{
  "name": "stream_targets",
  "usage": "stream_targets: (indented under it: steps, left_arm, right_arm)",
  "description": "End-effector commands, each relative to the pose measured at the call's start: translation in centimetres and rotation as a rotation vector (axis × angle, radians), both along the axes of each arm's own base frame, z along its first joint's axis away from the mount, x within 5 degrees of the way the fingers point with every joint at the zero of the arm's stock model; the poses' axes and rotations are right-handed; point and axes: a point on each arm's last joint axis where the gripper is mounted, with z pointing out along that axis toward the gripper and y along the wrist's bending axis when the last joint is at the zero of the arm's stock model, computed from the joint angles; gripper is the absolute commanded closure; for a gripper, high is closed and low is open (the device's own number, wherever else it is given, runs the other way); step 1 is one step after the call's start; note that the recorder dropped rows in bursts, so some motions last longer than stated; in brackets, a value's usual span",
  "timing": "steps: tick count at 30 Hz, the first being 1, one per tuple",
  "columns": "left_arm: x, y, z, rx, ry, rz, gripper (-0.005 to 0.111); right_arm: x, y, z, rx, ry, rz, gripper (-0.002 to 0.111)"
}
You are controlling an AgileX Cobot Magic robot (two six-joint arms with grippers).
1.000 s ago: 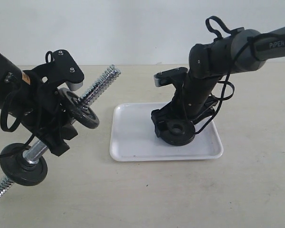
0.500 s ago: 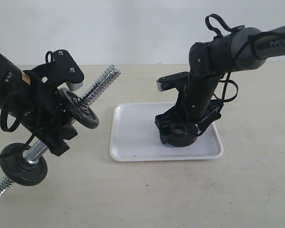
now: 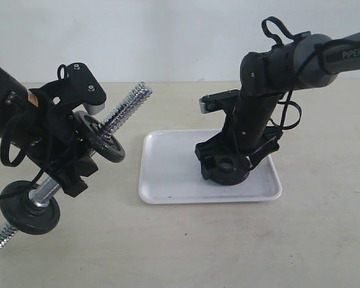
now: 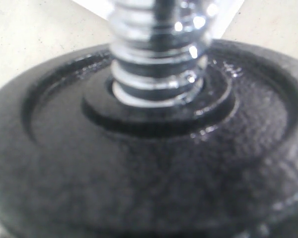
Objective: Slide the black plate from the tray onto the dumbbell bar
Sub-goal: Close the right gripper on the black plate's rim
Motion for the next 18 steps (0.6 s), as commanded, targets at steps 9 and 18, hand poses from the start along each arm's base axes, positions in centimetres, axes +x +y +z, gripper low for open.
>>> stream_targets:
  steps: [9, 18]
  left_arm:
    - [0.8, -0.2, 3.3, -0.074, -0.187, 0.007, 0.102]
    - [0.8, -0.2, 3.3, -0.077, -0.192, 0.008, 0.102]
  right_arm:
    - [-1.4, -0.1, -2.9, -0.028, 0.166, -0.090, 0.003]
    - [-1.5, 0.9, -3.0, -0.137, 0.060, -0.047, 0.003]
